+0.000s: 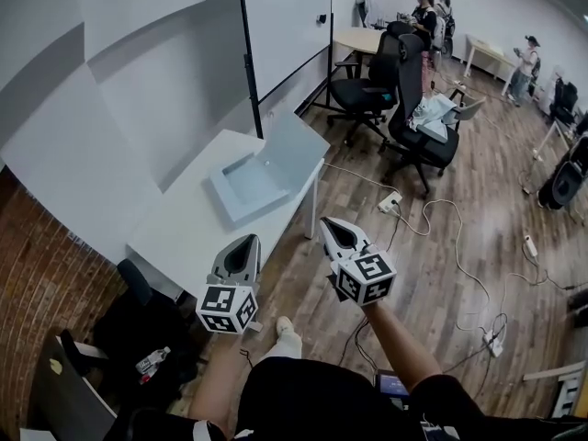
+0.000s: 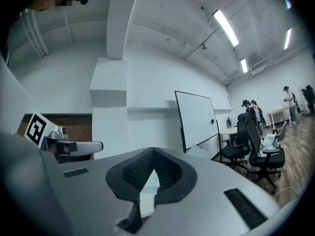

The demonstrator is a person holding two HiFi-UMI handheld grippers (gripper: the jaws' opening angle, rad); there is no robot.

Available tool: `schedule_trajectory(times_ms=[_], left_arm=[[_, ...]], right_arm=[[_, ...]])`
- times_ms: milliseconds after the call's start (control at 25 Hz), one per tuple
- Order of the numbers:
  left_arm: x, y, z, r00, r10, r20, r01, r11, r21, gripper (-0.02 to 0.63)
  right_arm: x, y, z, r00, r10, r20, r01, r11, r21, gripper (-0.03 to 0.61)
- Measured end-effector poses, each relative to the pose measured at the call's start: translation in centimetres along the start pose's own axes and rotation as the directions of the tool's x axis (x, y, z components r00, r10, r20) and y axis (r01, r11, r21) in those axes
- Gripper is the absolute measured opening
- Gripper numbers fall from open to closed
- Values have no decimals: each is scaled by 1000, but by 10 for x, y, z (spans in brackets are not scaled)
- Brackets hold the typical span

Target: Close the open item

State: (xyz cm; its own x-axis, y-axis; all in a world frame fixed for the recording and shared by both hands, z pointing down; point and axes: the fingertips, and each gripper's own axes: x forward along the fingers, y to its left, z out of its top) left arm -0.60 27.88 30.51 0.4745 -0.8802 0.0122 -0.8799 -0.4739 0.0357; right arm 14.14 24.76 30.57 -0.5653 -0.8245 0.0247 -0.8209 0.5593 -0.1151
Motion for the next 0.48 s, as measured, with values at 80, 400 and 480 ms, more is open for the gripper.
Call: schedule_trajectory(times_ms=[80,400,480], left_arm=[[14,4,4,1000,-4,5,4,1000,2,14],[69,33,12,1000,-21,-2,21,1000,-9,14],[83,40,14,999,-34,-6,34,999,-10,14]], right_arm=[[11,-9,3,1000,2,0,-2,1000,-4,38],[63,-42,14,1000,-9,-7,9,1000,3,38],[79,-48,17,1000,-15,-6,15,1000,14,38]])
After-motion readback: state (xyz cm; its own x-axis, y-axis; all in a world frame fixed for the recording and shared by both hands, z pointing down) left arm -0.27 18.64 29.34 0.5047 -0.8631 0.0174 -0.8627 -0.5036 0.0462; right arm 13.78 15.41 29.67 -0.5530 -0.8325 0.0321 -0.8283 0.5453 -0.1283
